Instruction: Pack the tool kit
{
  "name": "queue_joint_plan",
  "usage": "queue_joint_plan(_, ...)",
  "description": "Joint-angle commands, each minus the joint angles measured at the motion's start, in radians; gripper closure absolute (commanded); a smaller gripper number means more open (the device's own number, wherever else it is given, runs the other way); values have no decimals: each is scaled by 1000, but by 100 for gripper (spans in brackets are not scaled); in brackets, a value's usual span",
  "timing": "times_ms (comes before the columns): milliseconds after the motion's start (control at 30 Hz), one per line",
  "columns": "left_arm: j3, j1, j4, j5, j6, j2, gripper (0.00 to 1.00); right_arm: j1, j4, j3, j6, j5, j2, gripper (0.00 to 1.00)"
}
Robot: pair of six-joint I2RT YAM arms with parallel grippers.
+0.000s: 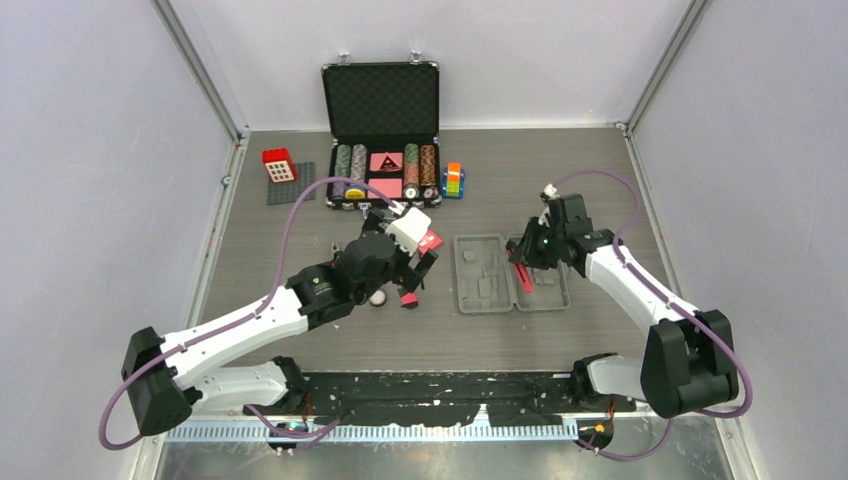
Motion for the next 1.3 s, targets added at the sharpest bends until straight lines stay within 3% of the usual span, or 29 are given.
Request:
queue_joint_plan(0,53,0,-52,-18,-324,45,0,-33,258,-74,90,35,9,95)
queue_joint_plan(300,51,-2,-46,83,-417,71,0,-38,367,-124,104,66,86,91)
queue_joint_plan(633,51,0,-35,109,-422,85,0,-40,377,-145,91,66,161,77)
queue_joint_plan(933,48,0,-28,125,-430,86,1,-40,295,-118,82,92,144,56)
queue_joint_plan(1267,68,0,-37,133,-433,111,0,-37,88,-23,14,195,99,43)
